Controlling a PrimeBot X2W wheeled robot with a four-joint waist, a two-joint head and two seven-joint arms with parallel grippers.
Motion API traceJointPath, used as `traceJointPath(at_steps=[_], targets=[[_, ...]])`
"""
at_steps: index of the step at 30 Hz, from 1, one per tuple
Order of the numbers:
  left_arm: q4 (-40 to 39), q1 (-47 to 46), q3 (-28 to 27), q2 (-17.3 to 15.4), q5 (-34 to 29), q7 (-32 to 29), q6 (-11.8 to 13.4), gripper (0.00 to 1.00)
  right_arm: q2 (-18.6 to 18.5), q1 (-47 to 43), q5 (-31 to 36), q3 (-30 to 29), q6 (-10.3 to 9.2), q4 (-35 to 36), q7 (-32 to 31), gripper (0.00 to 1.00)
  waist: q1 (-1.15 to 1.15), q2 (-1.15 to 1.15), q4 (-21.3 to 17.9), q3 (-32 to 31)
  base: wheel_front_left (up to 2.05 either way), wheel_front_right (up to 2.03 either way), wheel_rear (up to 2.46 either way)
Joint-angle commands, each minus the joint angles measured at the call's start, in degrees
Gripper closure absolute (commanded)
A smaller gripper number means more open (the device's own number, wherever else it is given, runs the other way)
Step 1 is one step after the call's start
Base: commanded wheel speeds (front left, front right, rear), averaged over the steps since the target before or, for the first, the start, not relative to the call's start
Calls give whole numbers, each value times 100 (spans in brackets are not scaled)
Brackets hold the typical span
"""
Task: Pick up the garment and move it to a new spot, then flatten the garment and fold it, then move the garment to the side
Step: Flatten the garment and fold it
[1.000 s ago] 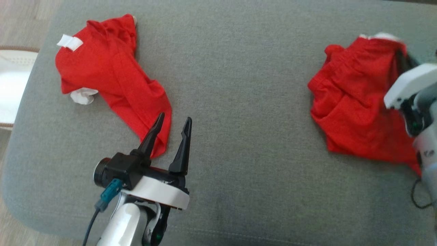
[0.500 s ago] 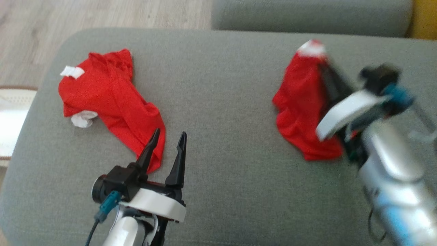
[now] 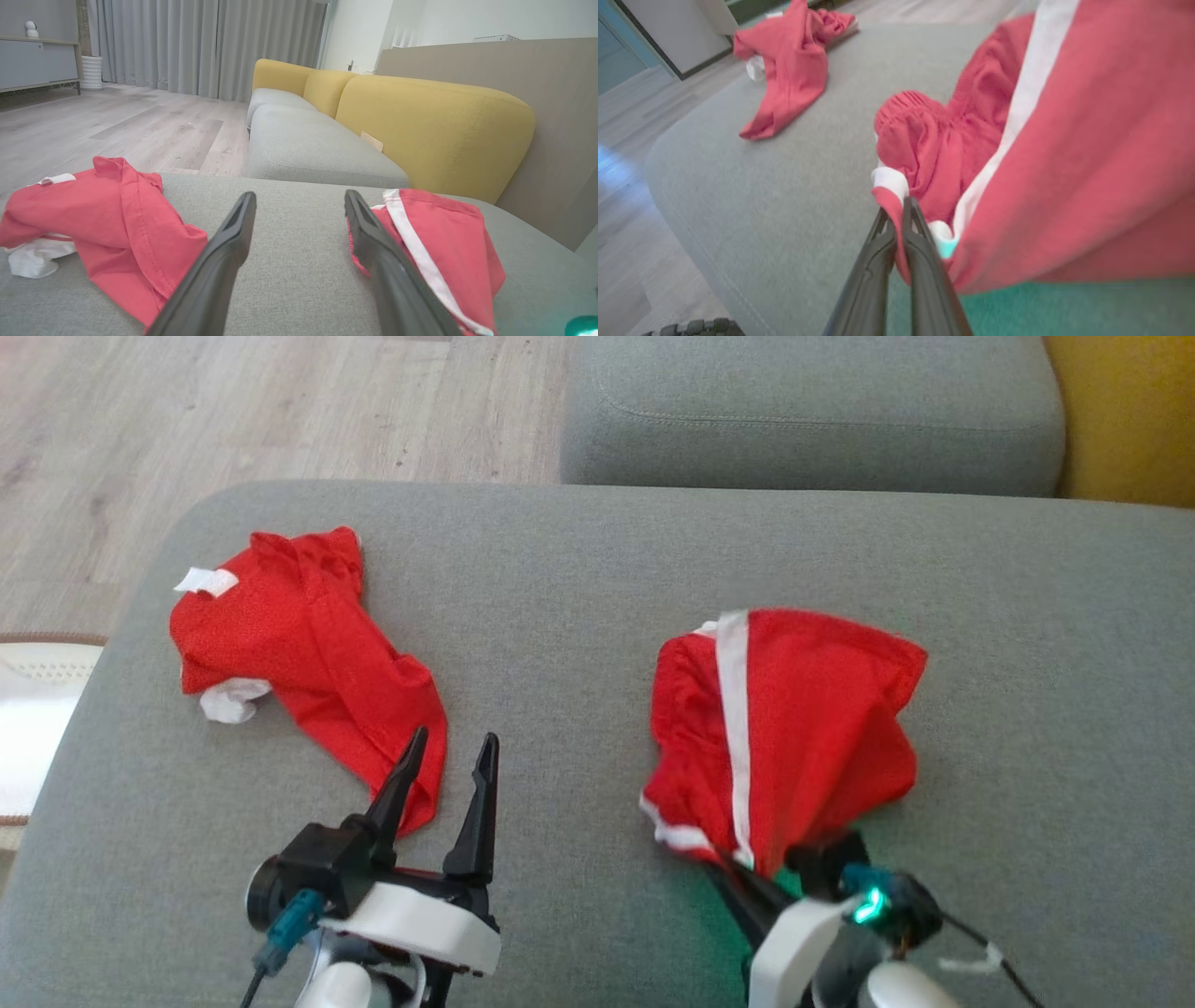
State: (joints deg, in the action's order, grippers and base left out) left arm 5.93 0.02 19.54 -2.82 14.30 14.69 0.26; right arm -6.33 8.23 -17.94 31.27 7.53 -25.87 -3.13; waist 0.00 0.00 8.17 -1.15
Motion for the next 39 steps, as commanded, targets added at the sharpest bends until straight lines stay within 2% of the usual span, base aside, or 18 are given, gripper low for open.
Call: traceJointPath(at_steps=[1, 2, 10, 27, 39], targets=[[-184, -207, -214, -6, 22, 30, 26, 0, 80, 49, 74, 63, -4, 97, -8, 58, 0, 0, -12, -5, 0, 0, 0], [-191, -208, -211, -6, 25, 30, 29, 0, 112, -14, 96, 23, -4, 52, -11, 0, 0, 0, -24, -6, 0, 0, 0], [-193, -138, -260, -6, 25, 30, 35, 0, 229, -115, 152, -456, -4, 95, 60, 0, 0, 0, -274, -6, 0, 0, 0], [-303, -178, -283, -6, 55, 30, 64, 0, 296, -625, 422, -2702, -4, 1517, 591, 0, 0, 0, -778, 15, 0, 0, 0], [-293, -195, -197, -6, 67, 30, 19, 0, 344, -730, 389, -2859, -4, 1705, 764, 0, 0, 0, -705, 25, 0, 0, 0]])
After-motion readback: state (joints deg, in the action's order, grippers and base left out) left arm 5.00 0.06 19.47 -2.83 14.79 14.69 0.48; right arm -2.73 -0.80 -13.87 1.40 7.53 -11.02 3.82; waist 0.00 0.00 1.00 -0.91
